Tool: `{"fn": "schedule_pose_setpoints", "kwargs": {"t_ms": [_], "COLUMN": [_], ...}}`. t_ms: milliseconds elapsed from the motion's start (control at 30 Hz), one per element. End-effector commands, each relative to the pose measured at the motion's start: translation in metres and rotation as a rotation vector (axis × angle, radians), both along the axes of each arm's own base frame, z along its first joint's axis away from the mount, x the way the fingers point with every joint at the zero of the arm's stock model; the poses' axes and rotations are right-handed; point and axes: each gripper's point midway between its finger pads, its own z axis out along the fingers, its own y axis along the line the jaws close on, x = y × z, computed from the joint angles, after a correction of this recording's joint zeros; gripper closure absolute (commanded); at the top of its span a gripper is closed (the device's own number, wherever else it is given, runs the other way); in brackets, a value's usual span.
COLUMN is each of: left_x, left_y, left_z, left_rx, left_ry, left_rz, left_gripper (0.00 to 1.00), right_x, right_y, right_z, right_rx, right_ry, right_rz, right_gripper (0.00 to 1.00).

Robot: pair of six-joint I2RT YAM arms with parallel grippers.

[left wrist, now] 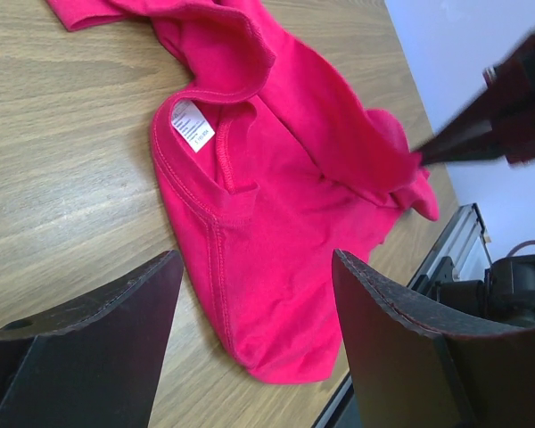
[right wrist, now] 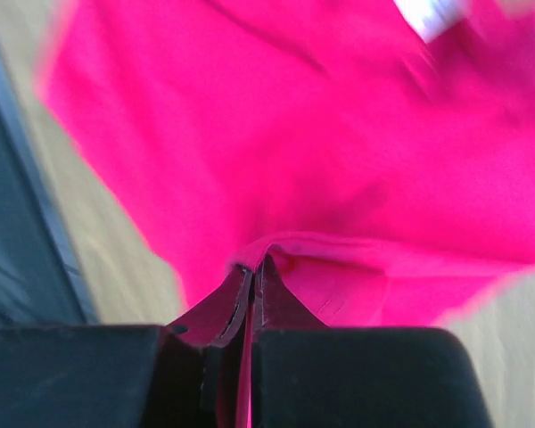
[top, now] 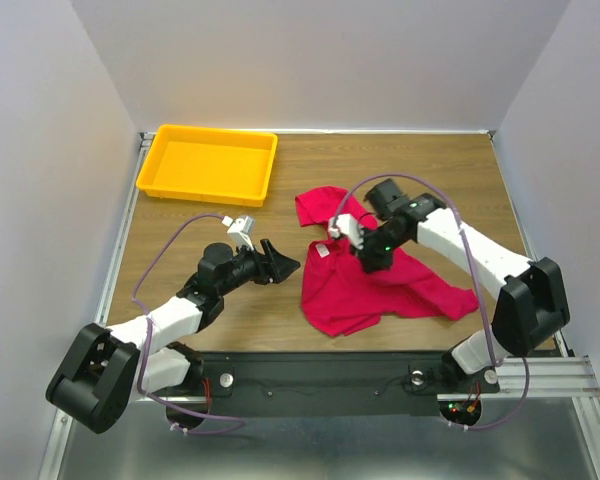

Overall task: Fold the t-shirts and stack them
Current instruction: Flatten the tshirt out

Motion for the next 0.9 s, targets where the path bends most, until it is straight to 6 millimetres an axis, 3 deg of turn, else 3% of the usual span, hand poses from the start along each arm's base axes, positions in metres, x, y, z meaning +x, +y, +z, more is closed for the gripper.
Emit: {"fn": "schedule_pose_setpoints", "kwargs": {"t_ms": [0,167,267,367,433,533,600,700,867], "left_x": [0.002,0.000,-0.001,0.000,0.001,0.002,0.002,0.003,0.001], "left_y": [-0.001,0.000,0.001,0.002,0.001,0.000,0.000,-0.001,0.002], "left_z": [0.016,0.015,0.013,0.014,0.014,0.013,0.014,0.017,0.019], "left_rx": [-0.025,-0.022,-0.015,-0.015,-0.014,-0.009,-0.008,-0.012,-0.023], "left_ry": [-0.060,-0.057,-0.058,-0.059,-0.059,-0.058,-0.062,-0.068,-0.071], "left_rz": [0.002,0.002,0.003,0.008,0.006,0.002,0.000,0.000,0.018], "left_gripper": [0.21,0.21,0.21,0.21,0.21,0.21,0.21,0.21,0.21], "right_x": [-0.015,-0.024,-0.006,0.008,0.003,-0.018,-0.020,-0.005,0.043], "right_y": [0.032,0.027,0.023,0.018,0.013,0.013,0.018,0.027,0.025], "right_z": [-0.002,-0.022,0.000,0.023,0.027,0.010,0.001,-0.002,-0.007], "right_rx": [-0.024,-0.061,-0.058,-0.023,-0.011,0.027,0.048,0.071,0.113], "right_ry": [0.055,0.098,-0.017,-0.097,-0.157,-0.200,-0.199,-0.252,-0.242], "right_rz": [-0.143,-0.161,-0.182,-0.191,-0.081,0.190,0.288,0.350,0.305], "right_gripper": [0.97,0.47,0.34,0.31,0.30,0.29,0.30,0.30,0.30]}}
